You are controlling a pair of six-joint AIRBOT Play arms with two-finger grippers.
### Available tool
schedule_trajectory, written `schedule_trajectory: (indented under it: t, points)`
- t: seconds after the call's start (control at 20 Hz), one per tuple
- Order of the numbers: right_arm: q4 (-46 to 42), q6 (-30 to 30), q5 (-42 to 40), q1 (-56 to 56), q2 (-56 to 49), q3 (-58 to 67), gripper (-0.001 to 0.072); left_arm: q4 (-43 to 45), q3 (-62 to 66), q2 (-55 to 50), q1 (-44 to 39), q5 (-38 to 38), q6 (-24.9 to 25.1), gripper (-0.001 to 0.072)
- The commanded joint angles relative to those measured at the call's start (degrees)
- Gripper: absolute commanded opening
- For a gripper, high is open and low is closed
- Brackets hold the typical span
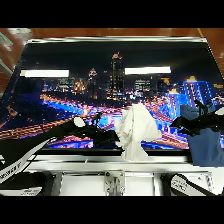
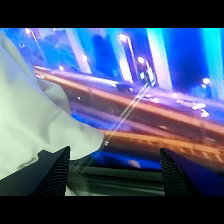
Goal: Fold the shirts.
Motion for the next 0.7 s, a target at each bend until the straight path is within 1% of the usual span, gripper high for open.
schedule_trajectory:
  t: [0.0,0.05,0.1,0.2,0.25,0.3,0.35,0.4,0.45,0.5,0.65]
  points:
    - [0.7,-1.14,-0.04,-0.04,-0.87,-0.04,0.0675,-3.48,-0.15,-1.55,-2.8,4.11,0.13,0.0686]
    - [0.7,-1.14,0.02,-0.04,-0.87,-0.04,0.0675,-4.5,-0.15,-2.36,-3.1,5.01,0.11,0.0663]
    - [0.7,-1.14,0.28,-0.04,-0.87,-0.04,0.0675,-5.44,-0.13,-3.06,-3.3,5.99,0.15,0.0592]
    - [0.5,-1.22,1.31,-0.04,-0.87,-0.07,0.0675,-6.4,0.28,-4.13,-3.48,6.88,0.17,0.0575]
    - [0.52,-1.57,1.97,-0.04,-0.87,-0.07,0.0675,-6.38,0.59,-4.39,-3.48,6.84,0.22,0.0473]
    - [0.52,-2.1,2.6,-0.04,-0.87,-0.07,0.0675,-6.43,0.74,-4.44,-3.45,6.93,0.68,0.0254]
    - [0.55,-2.45,2.95,-0.04,-1.01,-0.07,0.0675,-6.4,1.03,-4.42,-3.43,6.88,1.81,0.0144]
    - [0.57,-2.43,3.17,-0.04,-1.4,-0.26,0.0675,-6.43,1.36,-4.37,-3.43,6.82,2.89,0.0121]
    - [0.7,-2.43,3.34,-0.02,-1.95,-0.85,0.0675,-6.4,1.88,-4.35,-3.43,6.6,3.54,0.0058]
    - [1.14,-2.43,3.43,0.11,-2.62,-1.66,0.0675,-6.4,2.49,-4.33,-3.43,6.23,4.74,0.0043]
    - [4.87,-3.56,2.58,0.11,-5.31,-4.07,0.0675,-6.38,4.79,-4.31,-3.21,4.44,7.26,0.0043]
